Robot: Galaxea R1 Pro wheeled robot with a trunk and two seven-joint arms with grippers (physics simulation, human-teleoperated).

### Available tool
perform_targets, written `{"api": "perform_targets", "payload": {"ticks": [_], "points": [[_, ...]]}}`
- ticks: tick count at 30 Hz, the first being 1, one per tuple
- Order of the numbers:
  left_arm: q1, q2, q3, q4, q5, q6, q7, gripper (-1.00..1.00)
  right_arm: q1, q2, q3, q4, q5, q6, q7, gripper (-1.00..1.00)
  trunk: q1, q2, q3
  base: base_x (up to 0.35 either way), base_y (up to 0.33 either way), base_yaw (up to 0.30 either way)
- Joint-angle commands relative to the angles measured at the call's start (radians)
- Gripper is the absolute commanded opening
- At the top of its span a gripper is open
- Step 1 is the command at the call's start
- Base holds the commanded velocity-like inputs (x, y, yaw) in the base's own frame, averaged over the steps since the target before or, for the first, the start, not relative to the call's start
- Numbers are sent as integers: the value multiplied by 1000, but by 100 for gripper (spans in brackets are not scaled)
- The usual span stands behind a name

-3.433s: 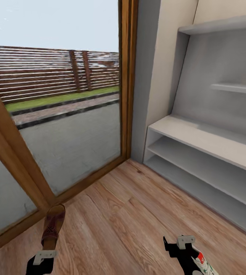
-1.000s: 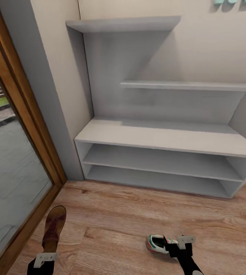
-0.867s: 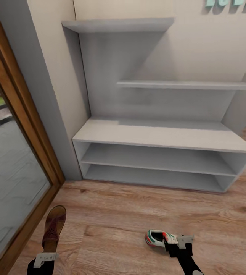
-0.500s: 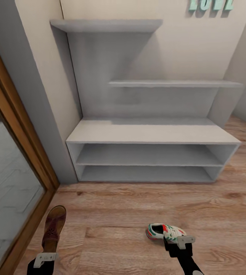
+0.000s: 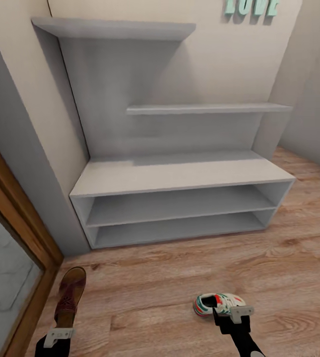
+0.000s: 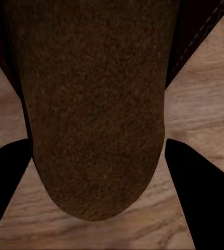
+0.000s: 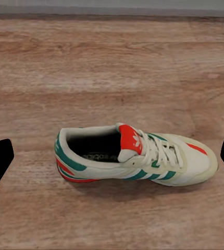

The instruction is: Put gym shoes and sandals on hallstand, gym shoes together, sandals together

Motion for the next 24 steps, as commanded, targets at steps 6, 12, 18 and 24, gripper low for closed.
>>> {"api": "perform_targets", "payload": {"ticks": [6, 12, 18, 24], "points": [[-1, 0, 9, 1, -3, -2, -6, -100, -1, 0, -8, 1, 9, -4, 1, 100, 0, 0, -1, 236, 248, -284], [-1, 0, 9, 0, -3, -2, -6, -100, -1, 0, -8, 1, 9, -4, 1, 100, 0, 0, -1, 235, 233, -284], [-1, -1, 9, 0, -4, -2, -6, -100, -1, 1, -8, 1, 8, -4, 1, 100, 0, 0, -1, 193, 157, -222], [-1, 0, 9, 0, -4, -2, -6, -100, -1, 1, -8, 1, 8, -4, 4, 100, 0, 0, -1, 36, 19, -27]]}}
